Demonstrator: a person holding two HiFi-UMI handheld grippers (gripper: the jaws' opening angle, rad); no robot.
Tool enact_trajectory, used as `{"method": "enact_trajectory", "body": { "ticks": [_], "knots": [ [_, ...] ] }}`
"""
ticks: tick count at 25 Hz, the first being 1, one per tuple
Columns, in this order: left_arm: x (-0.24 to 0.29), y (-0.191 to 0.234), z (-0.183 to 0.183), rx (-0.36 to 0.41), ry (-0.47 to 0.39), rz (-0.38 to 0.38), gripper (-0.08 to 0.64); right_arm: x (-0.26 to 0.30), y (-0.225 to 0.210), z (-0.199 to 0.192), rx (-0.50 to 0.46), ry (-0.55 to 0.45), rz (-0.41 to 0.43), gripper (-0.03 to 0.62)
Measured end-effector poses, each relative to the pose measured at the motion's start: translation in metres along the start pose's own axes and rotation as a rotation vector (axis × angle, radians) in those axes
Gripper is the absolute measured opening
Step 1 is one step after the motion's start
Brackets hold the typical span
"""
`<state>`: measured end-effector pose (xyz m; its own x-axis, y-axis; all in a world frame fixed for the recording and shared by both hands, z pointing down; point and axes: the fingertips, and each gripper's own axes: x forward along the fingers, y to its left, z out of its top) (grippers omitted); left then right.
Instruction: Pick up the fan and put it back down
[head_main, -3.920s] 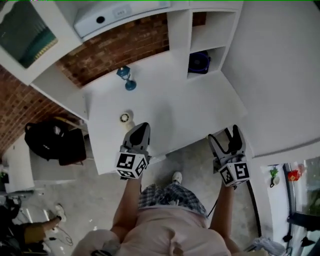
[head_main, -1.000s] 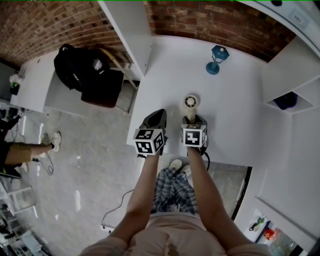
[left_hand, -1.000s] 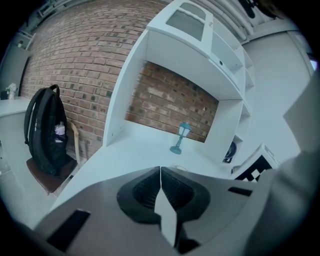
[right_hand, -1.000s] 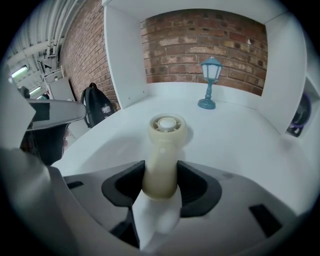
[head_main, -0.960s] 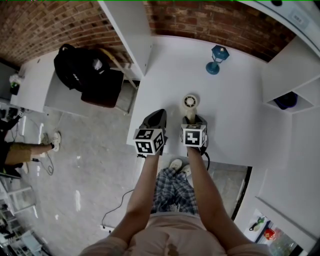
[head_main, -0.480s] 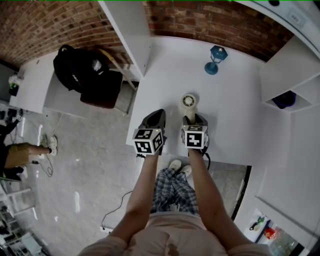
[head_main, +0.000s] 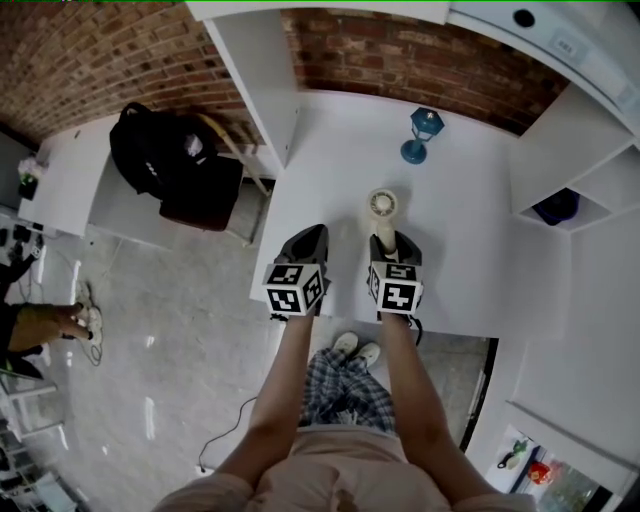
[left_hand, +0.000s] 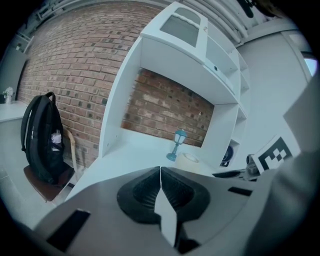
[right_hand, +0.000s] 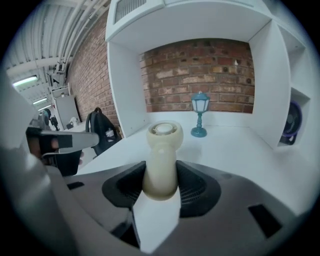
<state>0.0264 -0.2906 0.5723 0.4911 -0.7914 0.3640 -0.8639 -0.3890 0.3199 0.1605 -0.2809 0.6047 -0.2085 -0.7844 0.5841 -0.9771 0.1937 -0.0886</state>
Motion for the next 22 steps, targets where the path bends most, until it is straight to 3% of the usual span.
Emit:
{"method": "enact_trajectory", "body": {
  "ticks": [15,22],
  "knots": [
    [-0.023,-0.065,0.102,0.118,-0.183,-0.080,0.029,-0.137,-0.023,0.120,-0.029,-0.445,-0.038,0.204],
    [-0.023,-0.082,0.117,0.135,-0.215,-0.096,0.029,-0.169,-0.035,0.140,-0.027,-0.528,-0.053,0.204]
  ]
}}
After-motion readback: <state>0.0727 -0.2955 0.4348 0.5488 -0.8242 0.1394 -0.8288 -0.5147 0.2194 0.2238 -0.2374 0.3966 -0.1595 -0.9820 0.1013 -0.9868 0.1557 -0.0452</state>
